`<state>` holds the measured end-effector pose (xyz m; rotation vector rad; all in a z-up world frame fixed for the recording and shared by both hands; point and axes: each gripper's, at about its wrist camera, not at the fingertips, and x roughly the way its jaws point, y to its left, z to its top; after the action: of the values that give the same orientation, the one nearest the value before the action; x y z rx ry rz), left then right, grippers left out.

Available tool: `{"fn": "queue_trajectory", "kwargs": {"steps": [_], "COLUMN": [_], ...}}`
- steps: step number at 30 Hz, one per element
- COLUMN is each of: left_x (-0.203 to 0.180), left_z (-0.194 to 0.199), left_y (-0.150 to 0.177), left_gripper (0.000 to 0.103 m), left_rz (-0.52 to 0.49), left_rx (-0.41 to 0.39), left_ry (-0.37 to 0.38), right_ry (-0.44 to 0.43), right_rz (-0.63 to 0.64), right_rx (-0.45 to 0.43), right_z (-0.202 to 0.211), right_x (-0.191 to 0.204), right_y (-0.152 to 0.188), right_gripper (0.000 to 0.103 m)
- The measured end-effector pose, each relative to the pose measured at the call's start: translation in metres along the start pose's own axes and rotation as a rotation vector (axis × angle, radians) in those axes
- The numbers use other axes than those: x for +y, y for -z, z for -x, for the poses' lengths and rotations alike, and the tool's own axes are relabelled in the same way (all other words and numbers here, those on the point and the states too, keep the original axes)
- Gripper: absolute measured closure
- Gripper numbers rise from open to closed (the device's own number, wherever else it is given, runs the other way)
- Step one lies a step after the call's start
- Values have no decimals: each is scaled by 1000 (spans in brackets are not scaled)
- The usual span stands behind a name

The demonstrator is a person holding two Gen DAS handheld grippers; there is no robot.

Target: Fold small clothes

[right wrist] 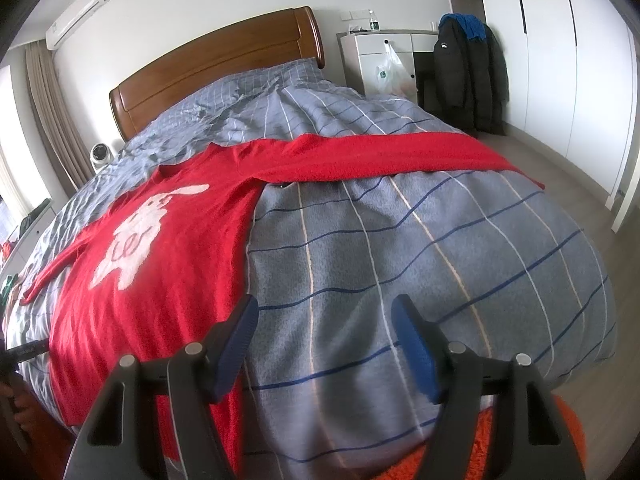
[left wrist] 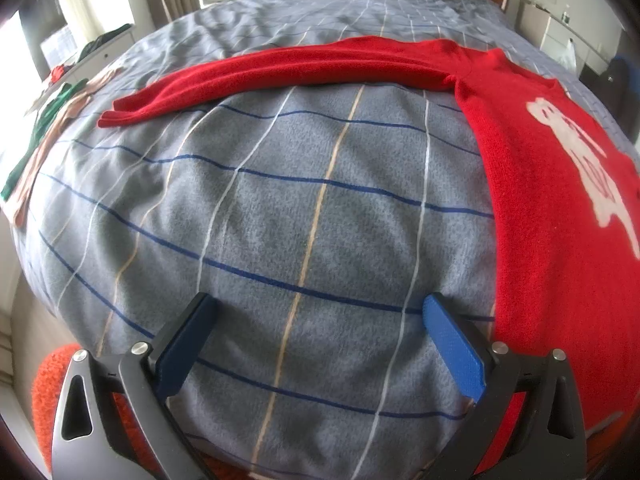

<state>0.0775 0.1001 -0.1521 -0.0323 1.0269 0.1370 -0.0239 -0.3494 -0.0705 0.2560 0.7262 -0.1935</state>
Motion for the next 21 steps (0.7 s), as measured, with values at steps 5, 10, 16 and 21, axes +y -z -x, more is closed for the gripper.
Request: {"fn": "queue_trajectory", "kwargs": {"steps": [5, 10, 16, 21], "left_x": [0, 0, 0, 0], "left_z": [0, 0, 0, 0], "left_y": [0, 0, 0, 0], "left_gripper": [0, 0, 0, 0], "left_rz": [0, 1, 1, 2], "left_rx": [0, 0, -1, 0], "left_ry": [0, 0, -1, 0], "right_ry": [1, 0, 0, -1], "right_rz": [0, -1, 0, -1], "right_rx": [1, 1, 2, 2], "right_z": [0, 0, 0, 0], "right_x": [0, 0, 0, 0], "right_y": [0, 0, -1, -1], "right_gripper": [34, 34, 34, 34]}}
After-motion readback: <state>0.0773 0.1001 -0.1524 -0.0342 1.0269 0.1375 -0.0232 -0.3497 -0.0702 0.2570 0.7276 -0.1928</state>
